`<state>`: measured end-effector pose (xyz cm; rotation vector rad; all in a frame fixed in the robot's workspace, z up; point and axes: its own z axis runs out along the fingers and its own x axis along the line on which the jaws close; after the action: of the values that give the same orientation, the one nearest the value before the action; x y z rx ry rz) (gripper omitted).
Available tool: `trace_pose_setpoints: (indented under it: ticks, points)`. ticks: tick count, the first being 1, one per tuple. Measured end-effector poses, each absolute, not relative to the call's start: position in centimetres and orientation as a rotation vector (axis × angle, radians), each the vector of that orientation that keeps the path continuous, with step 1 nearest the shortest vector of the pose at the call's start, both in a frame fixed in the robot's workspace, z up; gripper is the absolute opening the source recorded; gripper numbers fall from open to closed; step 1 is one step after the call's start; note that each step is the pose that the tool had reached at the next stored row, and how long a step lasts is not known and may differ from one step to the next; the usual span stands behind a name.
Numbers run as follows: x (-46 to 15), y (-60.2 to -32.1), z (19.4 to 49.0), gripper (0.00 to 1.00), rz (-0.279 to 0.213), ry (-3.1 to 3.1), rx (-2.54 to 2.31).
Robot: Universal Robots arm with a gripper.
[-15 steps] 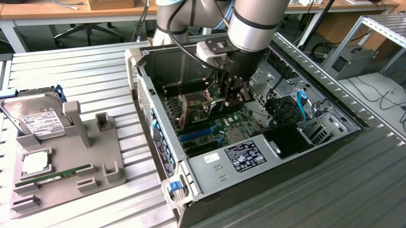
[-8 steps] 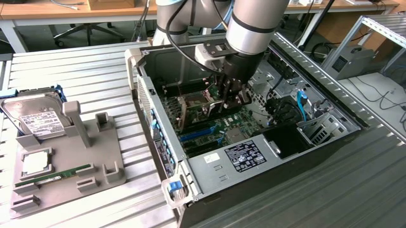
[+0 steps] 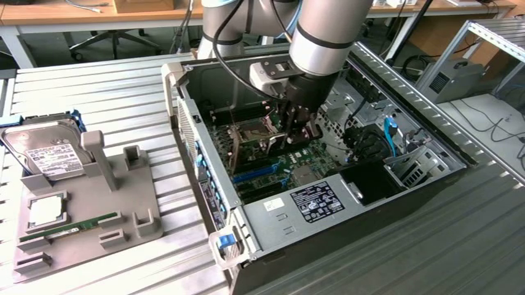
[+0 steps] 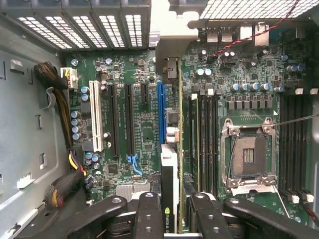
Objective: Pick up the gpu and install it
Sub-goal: 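Insert the gpu into the slot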
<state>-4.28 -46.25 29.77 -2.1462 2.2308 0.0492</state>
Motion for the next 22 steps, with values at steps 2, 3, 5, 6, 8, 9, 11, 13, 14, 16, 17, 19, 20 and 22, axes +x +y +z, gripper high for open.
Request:
trace_pose_setpoints:
  ticks: [2, 3, 5, 6, 8, 9, 11, 13, 14, 16, 17, 19, 20, 22]
  points:
    - [-4.38, -46.26, 29.56, 0.27, 0.049, 2.231, -2.146]
    - [-4.44, -46.27, 29.44, 0.27, 0.049, 2.231, -2.146]
    - [-4.47, -46.27, 29.37, 0.27, 0.049, 2.231, -2.147]
    - [-4.47, -46.27, 29.37, 0.27, 0.049, 2.231, -2.147]
    - [-4.48, -46.27, 29.36, 0.27, 0.049, 2.231, -2.146]
    - [-4.48, -46.27, 29.35, 0.27, 0.049, 2.231, -2.146]
    - [-4.50, -46.27, 29.35, 0.27, 0.049, 2.231, -2.146]
    - [-4.60, -46.27, 29.35, 0.27, 0.049, 2.231, -2.146]
    - [-4.66, -46.26, 29.34, 0.27, 0.049, 2.231, -2.146]
    - [-4.77, -46.27, 29.35, 0.27, 0.049, 2.231, -2.146]
    - [-4.78, -46.28, 29.34, 0.27, 0.049, 2.231, -2.146]
    - [-4.78, -46.41, 29.34, 0.27, 0.049, 2.231, -2.146]
    - [-4.78, -46.52, 29.34, 0.27, 0.049, 2.231, -2.146]
    - [-4.79, -46.74, 29.34, 0.27, 0.049, 2.231, -2.146]
